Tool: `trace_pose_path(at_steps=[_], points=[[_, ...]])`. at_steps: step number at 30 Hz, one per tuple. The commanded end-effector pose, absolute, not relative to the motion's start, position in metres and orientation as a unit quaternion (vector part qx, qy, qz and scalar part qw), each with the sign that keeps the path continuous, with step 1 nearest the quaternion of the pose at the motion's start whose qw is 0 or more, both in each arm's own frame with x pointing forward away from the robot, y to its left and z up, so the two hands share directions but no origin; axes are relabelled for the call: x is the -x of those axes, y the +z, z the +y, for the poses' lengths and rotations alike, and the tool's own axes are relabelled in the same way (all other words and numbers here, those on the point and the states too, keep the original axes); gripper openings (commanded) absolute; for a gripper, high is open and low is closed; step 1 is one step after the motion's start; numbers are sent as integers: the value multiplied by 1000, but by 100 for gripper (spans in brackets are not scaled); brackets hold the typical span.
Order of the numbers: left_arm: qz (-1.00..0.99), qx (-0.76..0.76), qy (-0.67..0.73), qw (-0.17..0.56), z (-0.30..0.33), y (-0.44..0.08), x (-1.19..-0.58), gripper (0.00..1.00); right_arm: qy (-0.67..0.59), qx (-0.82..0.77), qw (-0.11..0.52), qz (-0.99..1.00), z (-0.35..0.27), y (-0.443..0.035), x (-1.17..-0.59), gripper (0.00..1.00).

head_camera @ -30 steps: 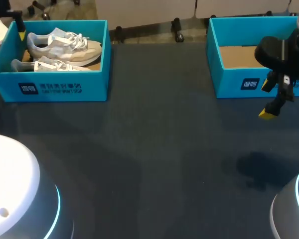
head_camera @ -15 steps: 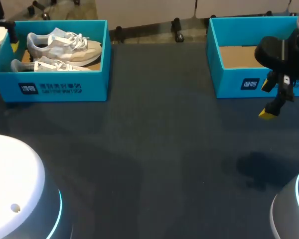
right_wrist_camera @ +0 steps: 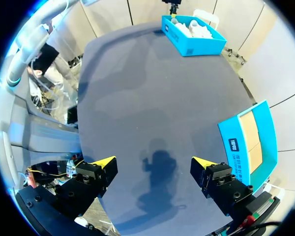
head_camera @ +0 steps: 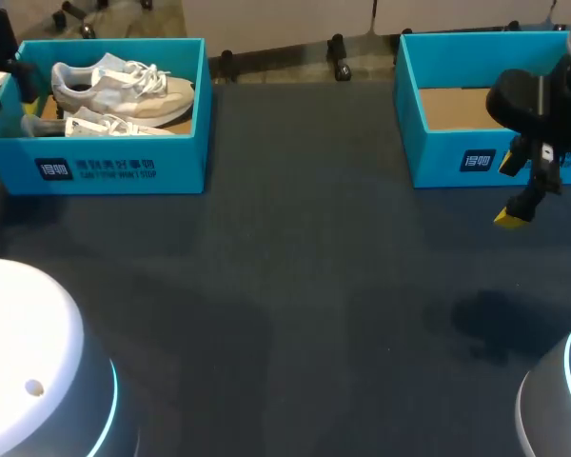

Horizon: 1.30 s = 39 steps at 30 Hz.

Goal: Take the shoe out of the shoebox, open the shoe tongue, remove and reinsert the insole, then place the shoe into the shoebox

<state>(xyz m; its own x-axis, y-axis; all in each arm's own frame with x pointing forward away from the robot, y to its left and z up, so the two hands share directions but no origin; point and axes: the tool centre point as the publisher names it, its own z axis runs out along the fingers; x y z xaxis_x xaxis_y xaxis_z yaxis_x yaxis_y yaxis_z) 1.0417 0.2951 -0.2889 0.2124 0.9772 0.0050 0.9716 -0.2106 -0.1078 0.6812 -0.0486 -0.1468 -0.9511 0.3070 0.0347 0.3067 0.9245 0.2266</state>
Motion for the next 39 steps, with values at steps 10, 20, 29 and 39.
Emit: trace_pose_path(at_steps=[10,20,29,39], points=[[-631,775,-18,-13,289,-309,-1043,63,114,-157,-1,981,-48,-147,-683,100],[-645,764,-24,-20,291,-323,-1052,59,114,-157,-1,981,-48,-147,-683,100],[-646,763,-31,-23,291,-335,-1058,61,114,-157,-1,981,-48,-147,-683,100],[-652,758,-28,-13,294,-353,-1068,67,114,-157,-1,981,-48,-147,-683,100]])
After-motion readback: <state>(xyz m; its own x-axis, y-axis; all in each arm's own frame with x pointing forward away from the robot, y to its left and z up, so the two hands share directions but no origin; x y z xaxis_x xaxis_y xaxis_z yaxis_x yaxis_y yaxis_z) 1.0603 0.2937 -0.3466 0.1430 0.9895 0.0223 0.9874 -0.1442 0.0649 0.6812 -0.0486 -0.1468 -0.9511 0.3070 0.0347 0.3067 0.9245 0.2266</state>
